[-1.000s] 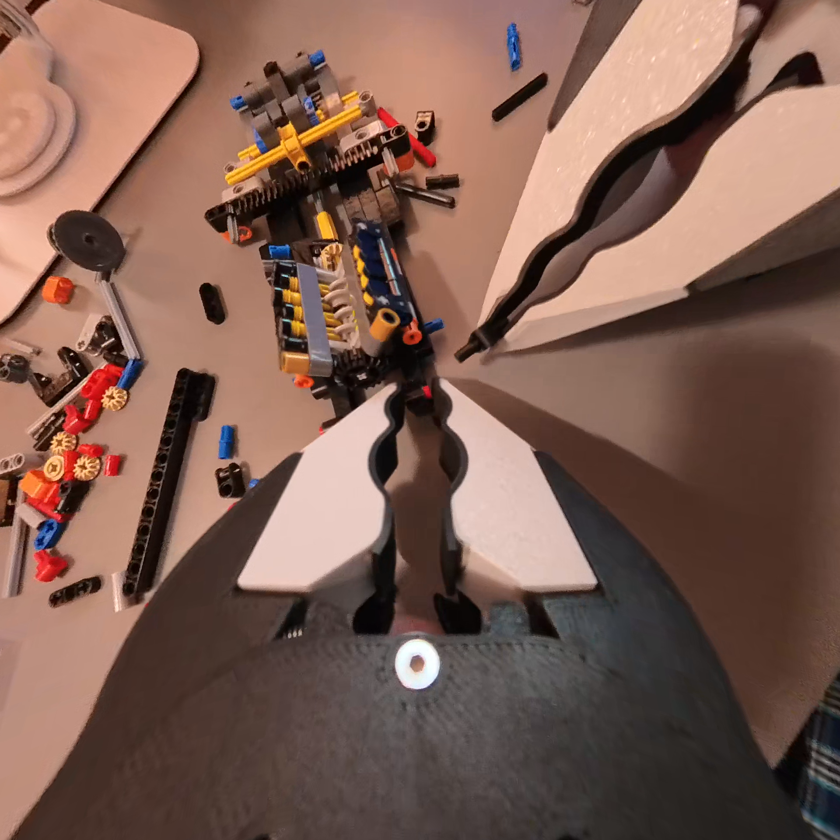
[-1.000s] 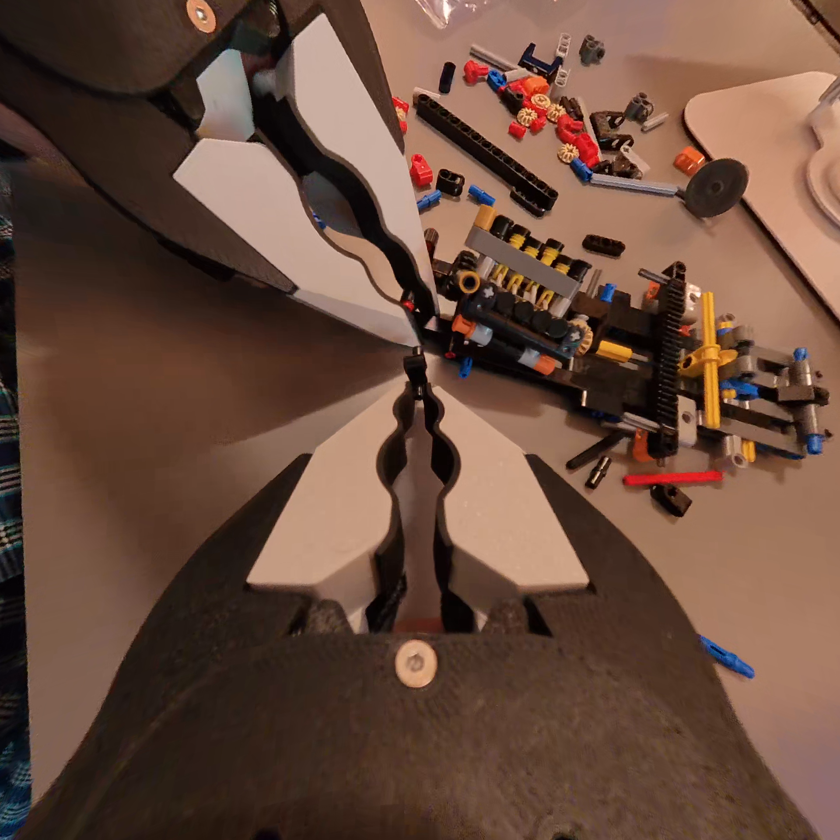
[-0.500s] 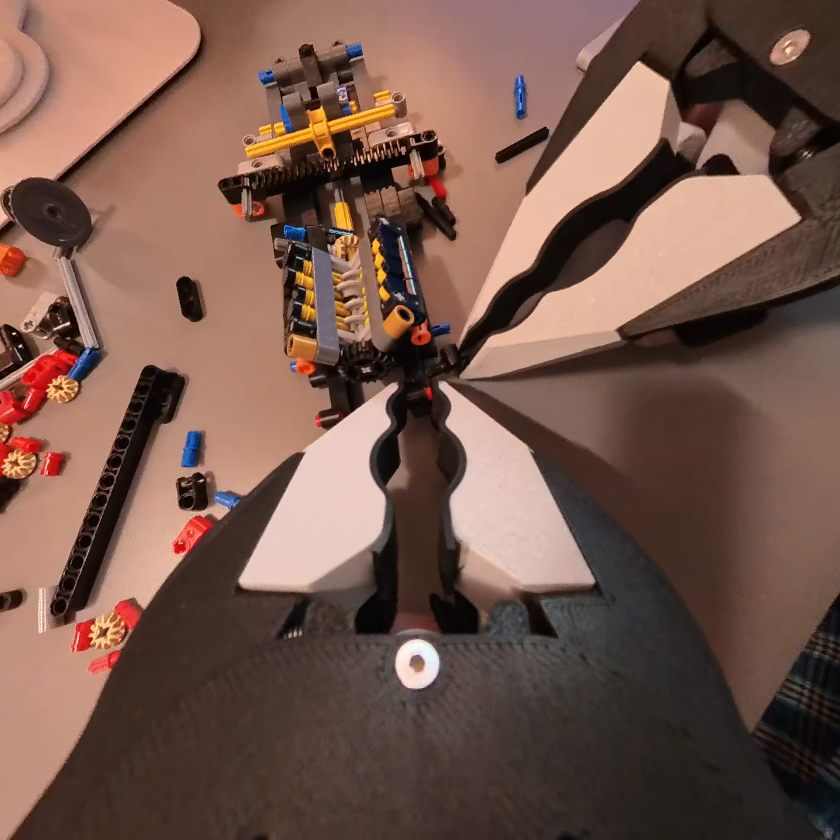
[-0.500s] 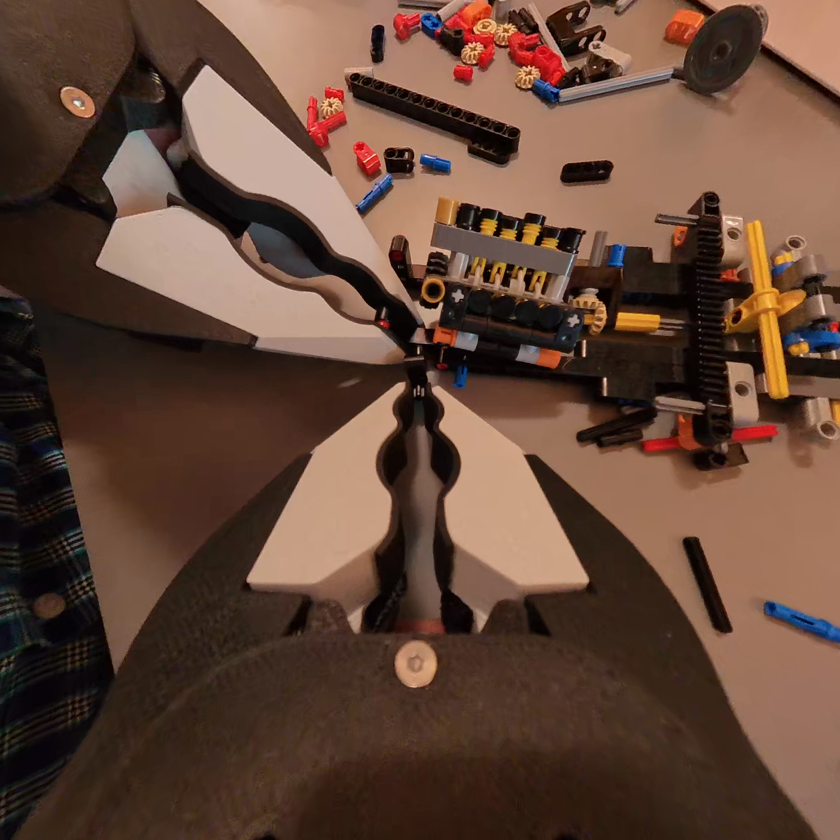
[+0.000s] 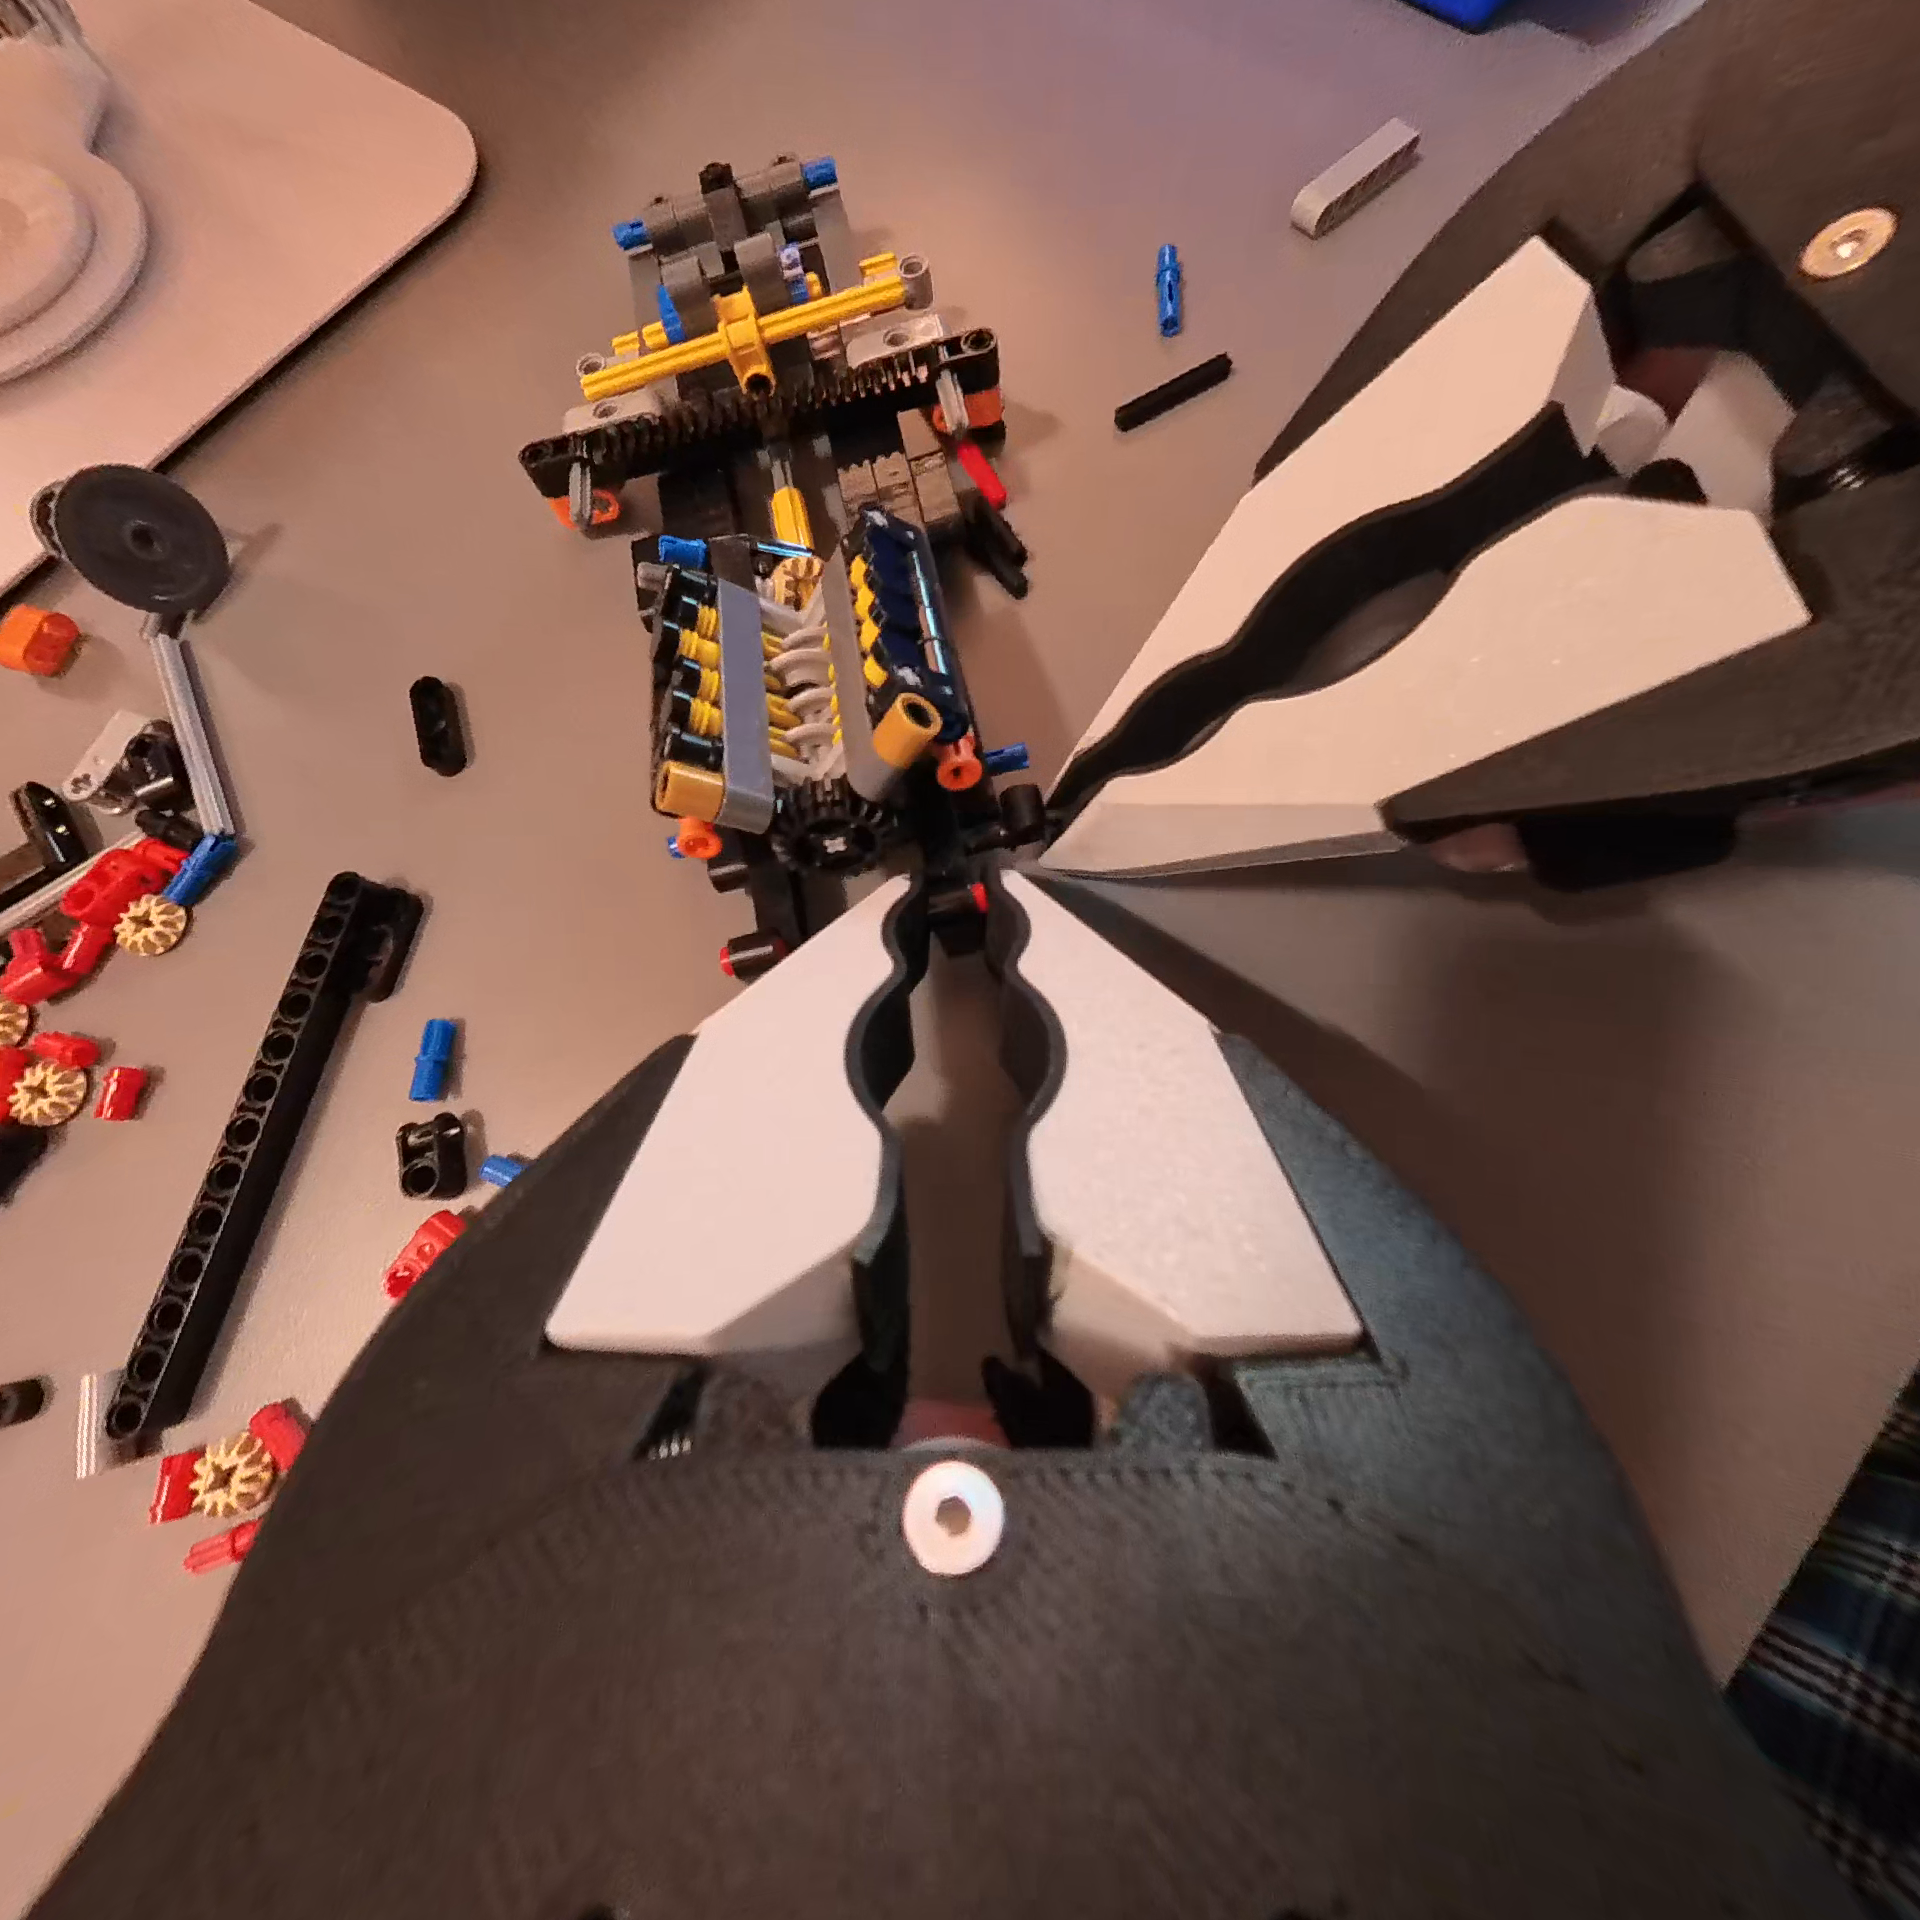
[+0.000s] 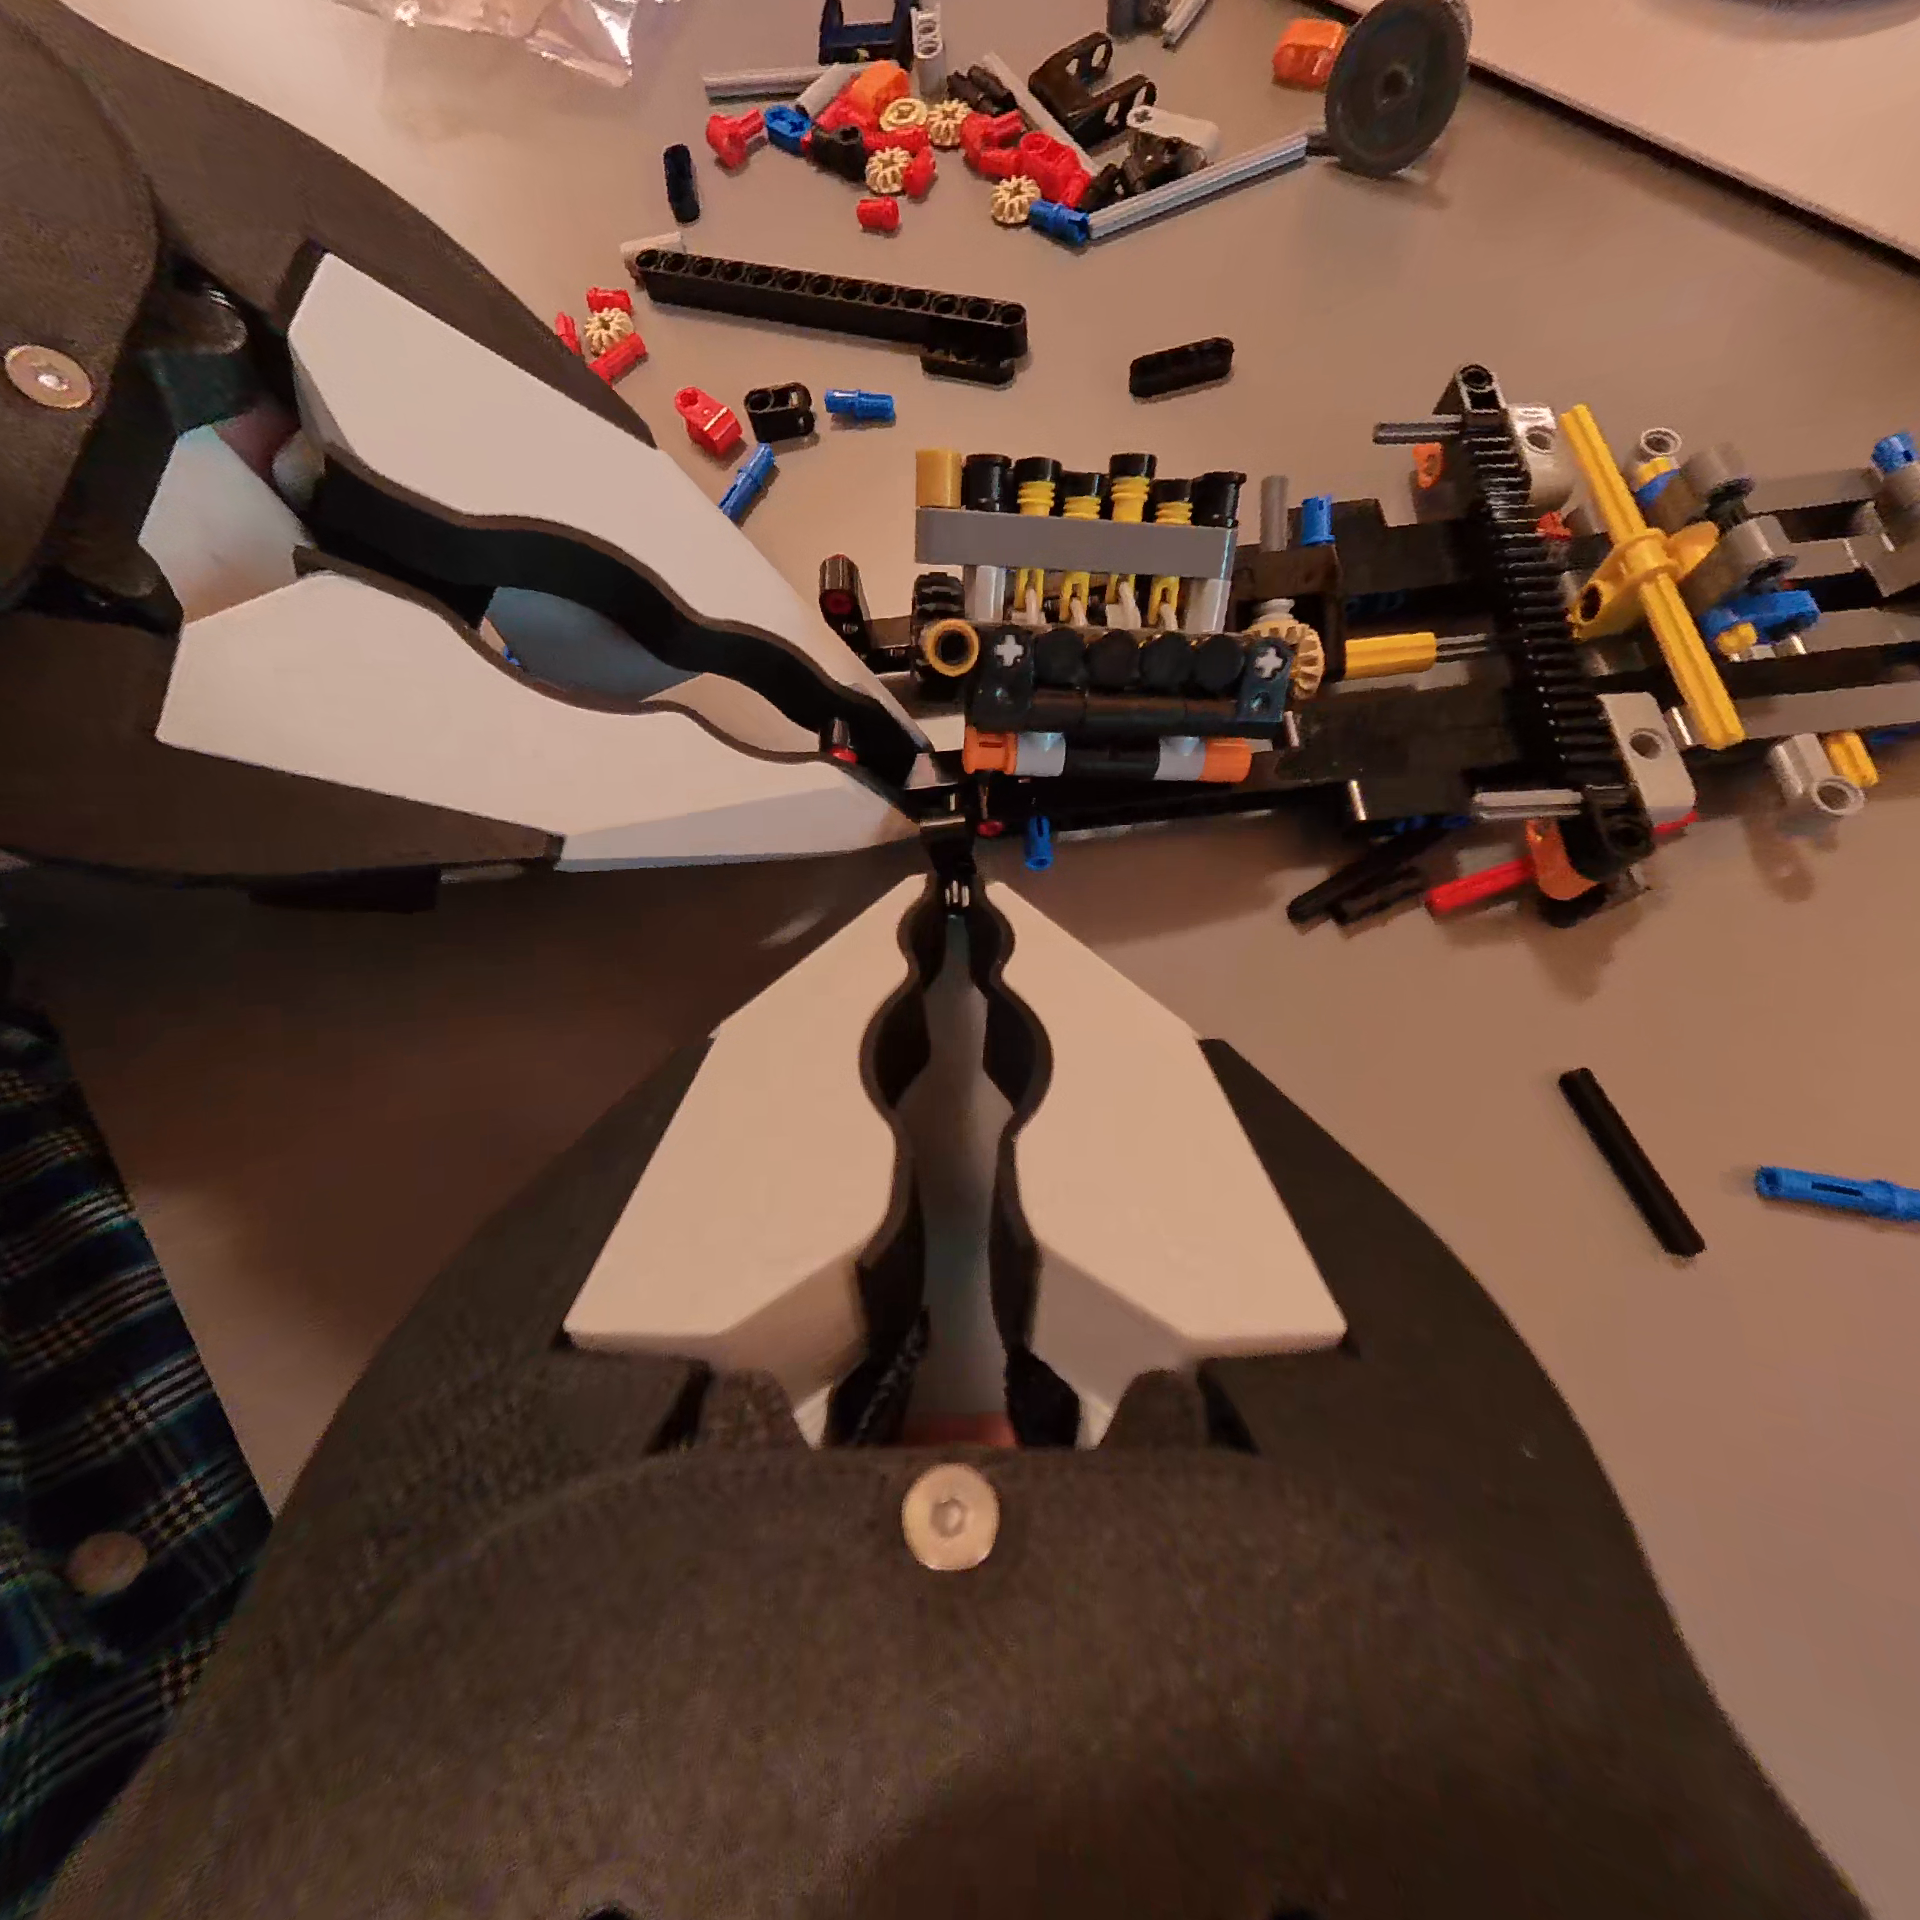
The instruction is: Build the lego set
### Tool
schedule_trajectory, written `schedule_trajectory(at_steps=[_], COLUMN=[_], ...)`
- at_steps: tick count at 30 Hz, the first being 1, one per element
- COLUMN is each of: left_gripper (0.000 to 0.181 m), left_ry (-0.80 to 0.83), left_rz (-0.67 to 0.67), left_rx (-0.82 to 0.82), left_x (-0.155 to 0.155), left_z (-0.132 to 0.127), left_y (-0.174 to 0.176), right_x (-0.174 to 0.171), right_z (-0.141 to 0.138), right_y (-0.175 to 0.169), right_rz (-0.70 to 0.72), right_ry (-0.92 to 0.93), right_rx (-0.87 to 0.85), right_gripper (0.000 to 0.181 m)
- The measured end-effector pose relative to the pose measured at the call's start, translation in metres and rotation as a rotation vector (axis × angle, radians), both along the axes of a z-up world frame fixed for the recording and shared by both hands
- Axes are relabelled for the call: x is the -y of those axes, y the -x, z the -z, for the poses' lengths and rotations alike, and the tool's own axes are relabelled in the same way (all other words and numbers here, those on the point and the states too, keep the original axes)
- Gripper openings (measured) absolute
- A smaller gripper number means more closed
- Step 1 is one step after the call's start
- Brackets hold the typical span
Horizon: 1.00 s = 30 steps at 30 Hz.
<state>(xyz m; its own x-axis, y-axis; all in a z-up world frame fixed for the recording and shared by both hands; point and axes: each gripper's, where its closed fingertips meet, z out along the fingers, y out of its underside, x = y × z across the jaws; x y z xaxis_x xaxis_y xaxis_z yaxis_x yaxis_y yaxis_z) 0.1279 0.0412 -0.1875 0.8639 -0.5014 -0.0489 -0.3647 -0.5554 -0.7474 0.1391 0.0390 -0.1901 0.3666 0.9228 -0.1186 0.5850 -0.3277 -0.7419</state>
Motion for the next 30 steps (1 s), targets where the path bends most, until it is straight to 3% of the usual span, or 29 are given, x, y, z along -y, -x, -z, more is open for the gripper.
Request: schedule_trajectory(at_steps=[12,17,30], left_gripper=[0.008,0.007,0.008], left_ry=[0.008,0.014,-0.02], left_rz=[0.015,0.028,0.078], left_rx=[-0.017,0.024,-0.08], left_x=[0.0007,0.0016,0.0037], left_z=[0.0023,0.0,0.0039], left_y=[0.0009,0.0004,-0.0008], right_x=[0.0023,0.0024,0.0033], right_z=[0.0032,0.0034,0.0036], right_y=[0.0025,0.0027,0.0041], right_rz=[-0.01,-0.021,-0.032], right_ry=[-0.046,-0.012,0.086], right_rx=[0.032,0.023,-0.006], right_gripper=[0.002,0.001,0.001])
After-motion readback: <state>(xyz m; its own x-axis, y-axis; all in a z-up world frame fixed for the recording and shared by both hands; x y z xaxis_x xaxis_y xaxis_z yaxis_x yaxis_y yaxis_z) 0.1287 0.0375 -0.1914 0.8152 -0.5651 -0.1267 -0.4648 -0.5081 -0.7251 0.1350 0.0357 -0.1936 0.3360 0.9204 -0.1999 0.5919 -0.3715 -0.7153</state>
